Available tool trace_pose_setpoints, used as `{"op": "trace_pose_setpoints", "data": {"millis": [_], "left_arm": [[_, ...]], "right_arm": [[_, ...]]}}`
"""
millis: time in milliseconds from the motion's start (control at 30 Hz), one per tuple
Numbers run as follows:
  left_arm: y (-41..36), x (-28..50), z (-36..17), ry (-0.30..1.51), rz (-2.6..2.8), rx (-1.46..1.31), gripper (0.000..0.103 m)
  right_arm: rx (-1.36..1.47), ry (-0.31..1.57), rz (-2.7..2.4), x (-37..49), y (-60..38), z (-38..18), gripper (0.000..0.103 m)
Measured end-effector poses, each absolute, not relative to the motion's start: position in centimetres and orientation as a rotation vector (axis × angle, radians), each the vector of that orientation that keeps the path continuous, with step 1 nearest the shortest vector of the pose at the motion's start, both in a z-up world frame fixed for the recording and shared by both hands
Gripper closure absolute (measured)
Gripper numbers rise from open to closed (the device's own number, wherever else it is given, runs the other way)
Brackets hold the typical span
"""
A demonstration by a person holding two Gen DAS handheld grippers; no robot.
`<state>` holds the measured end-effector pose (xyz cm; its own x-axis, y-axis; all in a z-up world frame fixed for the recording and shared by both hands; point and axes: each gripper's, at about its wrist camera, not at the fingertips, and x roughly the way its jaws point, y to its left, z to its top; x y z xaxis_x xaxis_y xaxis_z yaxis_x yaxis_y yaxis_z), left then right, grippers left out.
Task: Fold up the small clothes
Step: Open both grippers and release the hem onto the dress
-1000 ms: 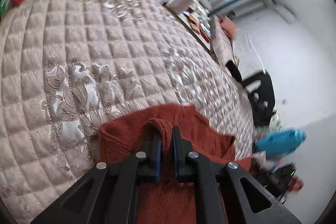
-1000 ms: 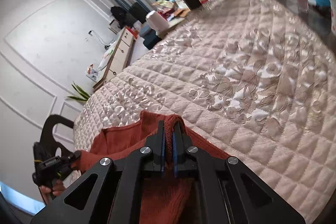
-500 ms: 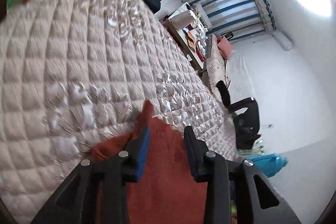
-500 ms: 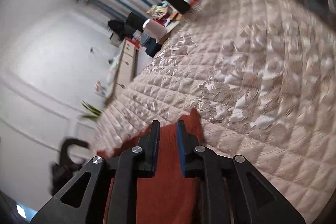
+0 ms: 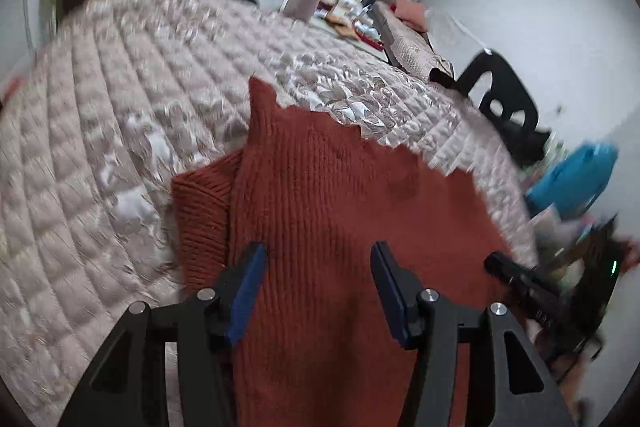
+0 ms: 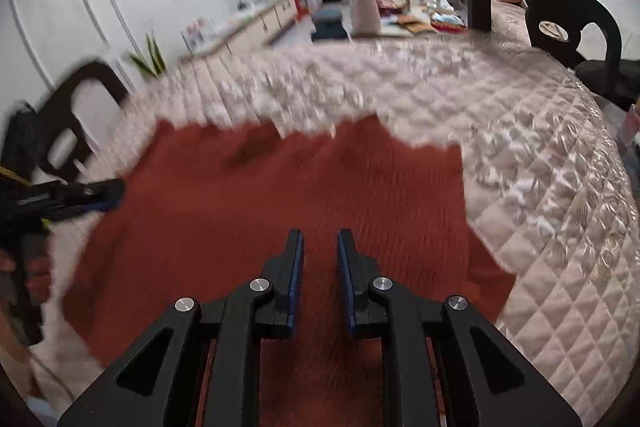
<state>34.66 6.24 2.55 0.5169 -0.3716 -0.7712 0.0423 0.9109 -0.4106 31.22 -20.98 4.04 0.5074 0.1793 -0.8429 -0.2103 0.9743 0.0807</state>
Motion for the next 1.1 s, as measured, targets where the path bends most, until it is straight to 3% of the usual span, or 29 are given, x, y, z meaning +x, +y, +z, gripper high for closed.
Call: {"op": "trace_pose_setpoints", "data": {"millis": [267, 433, 600, 867, 1100], "left_arm": [[7.2, 33.2, 2.8, 0.988, -0.236, -0.348, 0.045], [6.6, 31.8, 2.7, 0.977, -0.154, -0.159, 0.042], [7.8, 30.9, 1.9, 1.001, -0.141, -0.181, 0.037], [7.5, 28.3, 3.4, 0.941, -0.126, -0.15, 0.037], [6.6, 26.9, 2.9, 0.96, -0.14, -0.103, 0.037]], "right_arm": [[-0.05, 0.954, 0.16, 29.0, -21.7, 6.0, 0.085], [-0.123, 0.937, 0.207, 25.0, -21.5, 5.7, 0.074], [-0.19, 0.959, 0.149, 23.5, -22.8, 3.4, 0.074], [-0.172, 0.867, 0.177, 20.3, -23.3, 5.9, 0.074], [-0.165, 0.953, 0.144, 19.9, -25.0, 3.3, 0.07]]}}
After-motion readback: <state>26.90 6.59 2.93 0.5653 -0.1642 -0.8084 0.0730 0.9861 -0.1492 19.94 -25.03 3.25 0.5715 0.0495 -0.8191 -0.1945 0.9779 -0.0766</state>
